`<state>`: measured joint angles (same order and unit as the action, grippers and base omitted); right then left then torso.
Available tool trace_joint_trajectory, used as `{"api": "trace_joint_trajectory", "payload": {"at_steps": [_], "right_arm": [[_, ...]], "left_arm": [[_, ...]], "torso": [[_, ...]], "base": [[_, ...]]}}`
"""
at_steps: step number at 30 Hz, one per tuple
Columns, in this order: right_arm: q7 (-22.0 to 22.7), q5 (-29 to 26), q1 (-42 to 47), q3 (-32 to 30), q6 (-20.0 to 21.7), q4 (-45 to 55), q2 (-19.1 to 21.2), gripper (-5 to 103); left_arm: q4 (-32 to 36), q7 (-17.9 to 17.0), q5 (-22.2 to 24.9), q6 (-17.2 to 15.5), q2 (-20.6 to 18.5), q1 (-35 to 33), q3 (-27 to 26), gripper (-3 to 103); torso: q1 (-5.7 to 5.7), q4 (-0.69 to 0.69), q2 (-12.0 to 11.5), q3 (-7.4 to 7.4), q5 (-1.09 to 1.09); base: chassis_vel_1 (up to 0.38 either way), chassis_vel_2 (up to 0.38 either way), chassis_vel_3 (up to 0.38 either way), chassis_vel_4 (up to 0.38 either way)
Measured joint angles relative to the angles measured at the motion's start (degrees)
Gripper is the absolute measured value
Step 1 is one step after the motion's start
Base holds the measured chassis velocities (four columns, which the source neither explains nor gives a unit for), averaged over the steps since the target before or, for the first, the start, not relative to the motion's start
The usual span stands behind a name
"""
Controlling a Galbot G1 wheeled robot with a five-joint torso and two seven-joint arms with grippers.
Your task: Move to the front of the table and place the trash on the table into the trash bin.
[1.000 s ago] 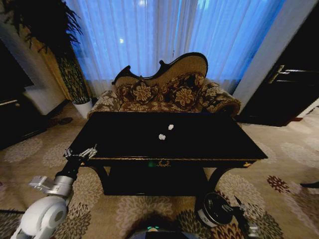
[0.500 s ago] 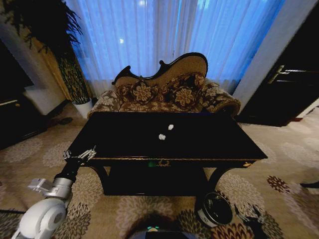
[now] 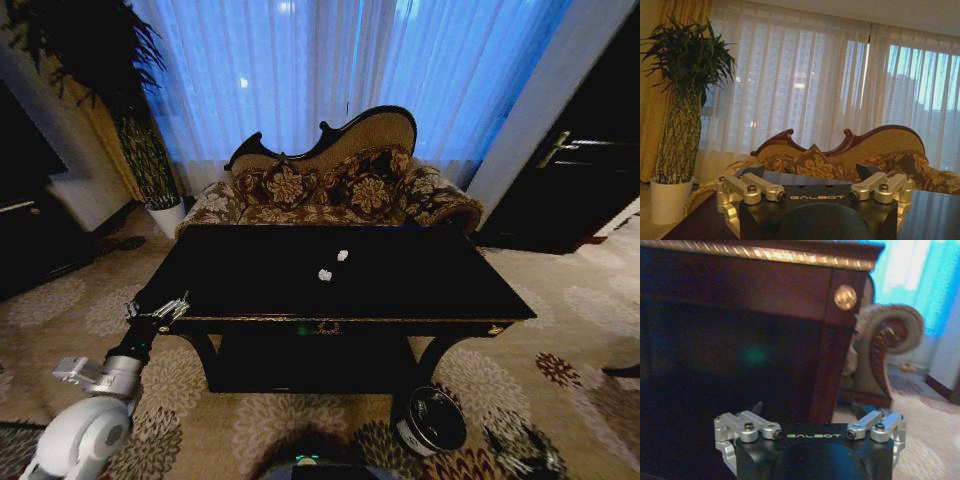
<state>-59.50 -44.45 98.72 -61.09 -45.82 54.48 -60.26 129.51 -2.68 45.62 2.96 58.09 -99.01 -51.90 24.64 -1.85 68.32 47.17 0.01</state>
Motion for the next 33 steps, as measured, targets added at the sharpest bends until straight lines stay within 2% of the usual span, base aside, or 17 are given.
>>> {"api": "trace_joint_trajectory", "payload": {"at_steps": [2, 9, 15, 25, 33], "right_arm": [[-2.99, -2.51, 1.59, -0.84, 0.0, 1.38, 0.59, 100], [-4.81, -5.78, 5.44, -2.84, 0.04, 7.18, 0.44, 100], [-4.82, -9.28, 10.14, -6.46, 2.07, 16.45, -0.5, 100], [-4.46, -12.01, 14.92, -11.82, 5.64, 27.97, -0.84, 100], [-4.43, -13.36, 17.92, -13.98, 6.79, 35.0, -1.2, 100]], "left_arm": [[-0.27, 0.0, 0.01, 0.0, 0.07, 0.02, 0.02, 100], [-0.38, 0.01, -0.14, 0.0, 0.23, 0.04, 0.18, 100], [-0.25, 0.02, -0.55, 0.01, 0.62, -0.42, 0.22, 100], [-0.1, -0.03, -1.11, 0.01, 1.07, 0.0, 1.11, 100], [-0.31, -0.03, -1.19, 0.01, 1.31, -0.04, 1.11, 100]], "torso": [[0.0, 0.0, 0.0, 0.0, -0.03], [0.0, 0.0, 0.0, 0.0, 0.0], [0.0, 0.0, 0.0, 0.0, 0.0], [0.0, 0.0, 0.0, 0.01, -0.01], [0.0, -0.01, 0.0, 0.01, -0.01]], "base": [[0.0, 0.0, 0.0, 0.0], [0.0, 0.0, 0.0, 0.0], [0.0, 0.0, 0.0, 0.0], [0.0, 0.0, 0.0, 0.0], [0.0, 0.0, 0.0, 0.0]]}}
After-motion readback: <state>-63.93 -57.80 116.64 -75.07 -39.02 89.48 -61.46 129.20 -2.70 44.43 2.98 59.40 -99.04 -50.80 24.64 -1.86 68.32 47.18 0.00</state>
